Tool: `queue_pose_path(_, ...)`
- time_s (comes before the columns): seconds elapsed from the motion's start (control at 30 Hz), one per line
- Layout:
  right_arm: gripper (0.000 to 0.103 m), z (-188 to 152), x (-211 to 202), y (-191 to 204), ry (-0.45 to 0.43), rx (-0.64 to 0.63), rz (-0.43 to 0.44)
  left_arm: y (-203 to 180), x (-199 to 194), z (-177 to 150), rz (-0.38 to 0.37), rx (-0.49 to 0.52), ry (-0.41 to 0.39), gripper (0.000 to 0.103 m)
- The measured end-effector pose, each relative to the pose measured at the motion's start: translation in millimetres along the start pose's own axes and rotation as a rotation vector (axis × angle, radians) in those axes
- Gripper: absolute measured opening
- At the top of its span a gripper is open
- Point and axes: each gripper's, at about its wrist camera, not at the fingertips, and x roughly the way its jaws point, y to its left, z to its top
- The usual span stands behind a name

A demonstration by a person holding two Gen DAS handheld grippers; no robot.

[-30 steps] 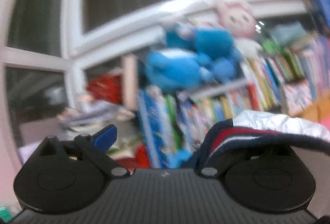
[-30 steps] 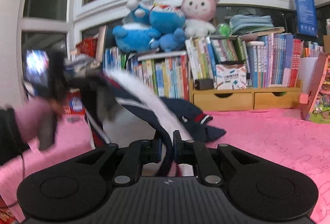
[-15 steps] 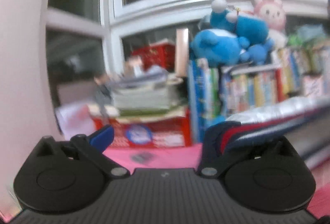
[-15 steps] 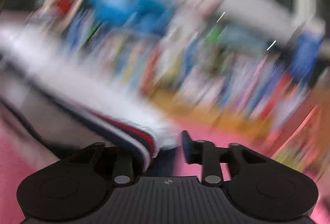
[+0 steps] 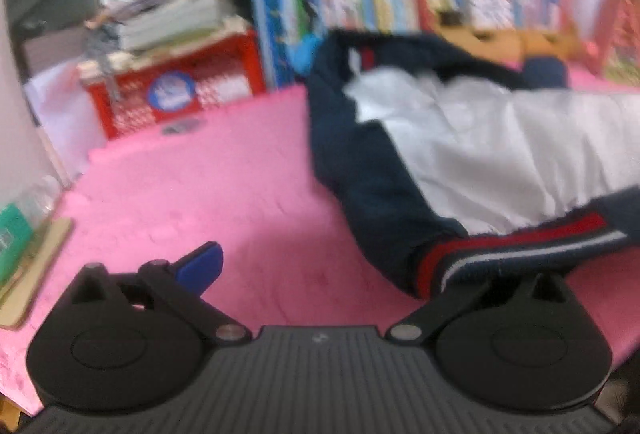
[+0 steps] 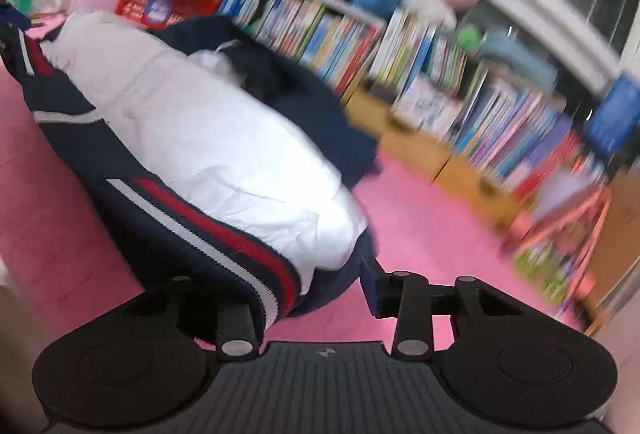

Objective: Fold clothes

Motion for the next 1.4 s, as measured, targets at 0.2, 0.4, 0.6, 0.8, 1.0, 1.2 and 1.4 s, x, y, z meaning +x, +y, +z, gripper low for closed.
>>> queue_pose_path(0.2,0.039,-6,-19,-24,0.012,0.165,0.180,5,-31,-13,-0.284,0.119,0.042,0.099)
queue_pose_path(0.4,0.040,-6,-31,-34,-0.005,0.207,0.269,21,-80,-1,-0.545,0.075,-0.166,0.103)
queue_pose_path(0.6,0.048,9,-8,-23,-0.011,0.273,0.112,-7,-40,17,-0.494,-0.046,-0.167,0.103)
queue_pose_path(0.8,0.017,31,-23,-17,-0.108,0.298,0.010,-38,23,34,-0.119,0.090,-0.153,0.100)
queue_pose_path(1.0,0.015,24,-71,-37,-0.076,0.273,-0.045,-21,63,13,0.032,0.102,-0.058,0.100)
queue_pose_path(1.2,0.041,-11,-69,-31,0.121,0.184,0.145,1,30,33,-0.022,0.041,-0.137,0.096)
queue_pose_path(1.4,0.083,-2,-98,-74,0.033,0.237,0.257,-35,46,59,-0.107,0.076,-0.161,0.099)
